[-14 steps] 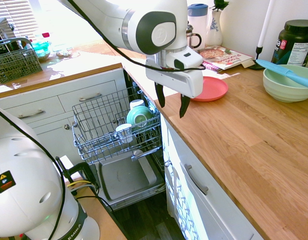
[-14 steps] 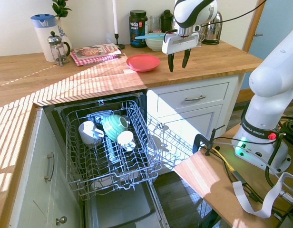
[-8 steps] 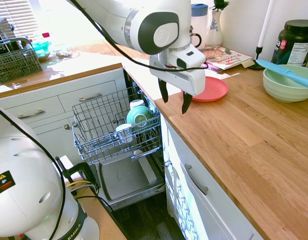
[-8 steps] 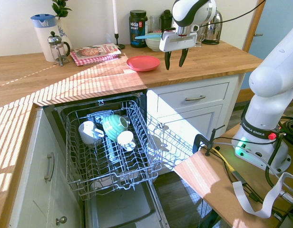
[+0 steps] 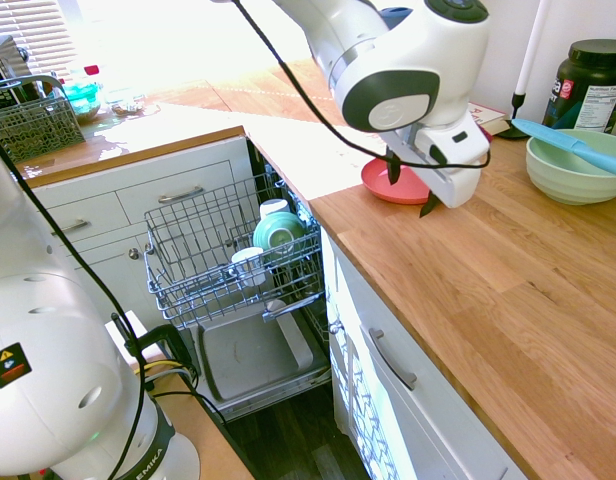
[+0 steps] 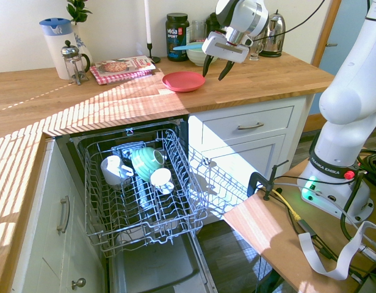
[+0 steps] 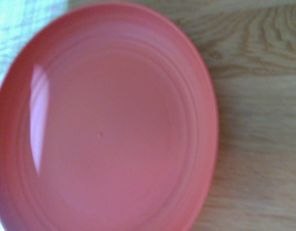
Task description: Put the plate in the dishwasher
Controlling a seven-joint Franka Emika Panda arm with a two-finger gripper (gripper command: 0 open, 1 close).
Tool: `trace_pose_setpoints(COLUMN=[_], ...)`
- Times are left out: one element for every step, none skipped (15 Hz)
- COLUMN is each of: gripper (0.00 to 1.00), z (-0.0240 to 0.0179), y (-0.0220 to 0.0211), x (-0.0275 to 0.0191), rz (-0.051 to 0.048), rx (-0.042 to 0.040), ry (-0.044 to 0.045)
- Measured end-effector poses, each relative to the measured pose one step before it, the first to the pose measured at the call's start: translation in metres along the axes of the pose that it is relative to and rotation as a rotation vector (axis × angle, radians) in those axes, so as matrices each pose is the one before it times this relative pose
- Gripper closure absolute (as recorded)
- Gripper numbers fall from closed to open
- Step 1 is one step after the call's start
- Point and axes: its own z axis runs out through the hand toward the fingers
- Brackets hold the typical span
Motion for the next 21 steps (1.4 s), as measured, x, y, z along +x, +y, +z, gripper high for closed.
trace_pose_setpoints(gripper=[0.00, 1.00, 1.00, 1.00, 1.00, 1.00, 1.00, 1.00, 1.00, 1.00, 1.00, 1.00, 1.00, 1.00, 1.00, 1.00, 1.00, 1.00, 1.00, 1.00, 1.00], z=[0.00877, 0.01063, 0.00902, 0.00820, 0.00112, 0.00165, 0.00030, 0.00012, 0.00040, 0.00111, 0.00149, 0.00152, 0.00134, 0.00149, 0.00081, 0.00053, 0.00073, 0.00077, 0.00116, 0.00146, 0.00153], y=[-0.00579, -0.00561, -0.00527, -0.00414, -0.00493, -0.00171, -0.00019, 0.00019, 0.00000, -0.00014, -0.00040, -0.00049, -0.00095, -0.00140, -0.00038, 0.00028, 0.00050, 0.00043, 0.00027, -0.00002, -0.00021], x=[0.00542, 0.00541, 0.00620, 0.00660, 0.00401, 0.00206, 0.00045, 0.00028, 0.00007, 0.00028, 0.00040, 0.00035, 0.00040, 0.00037, 0.00023, 0.00029, 0.00032, 0.00010, -0.00011, -0.00055, -0.00117], rz=[-0.00398, -0.00270, 0.00231, 0.00405, 0.00629, 0.00637, 0.00528, 0.00286, 0.00039, 0.00002, 0.00000, 0.00007, -0.00075, -0.00149, -0.00028, 0.00061, 0.00094, 0.00061, 0.00163, 0.00267, 0.00292], rx=[-0.00053, -0.01015, -0.00421, 0.00192, 0.01122, 0.00592, 0.00413, 0.00164, -0.00022, -0.00107, -0.00105, -0.00078, -0.00041, -0.00024, -0.00036, -0.00042, -0.00090, -0.00115, -0.00035, 0.00134, 0.00184], ry=[-0.02863, -0.02989, -0.01432, -0.00499, 0.00030, -0.00174, -0.00122, -0.00076, -0.00047, -0.00094, -0.00117, -0.00125, -0.00101, -0.00089, -0.00012, 0.00096, 0.00032, -0.00058, -0.00159, -0.00170, -0.00151])
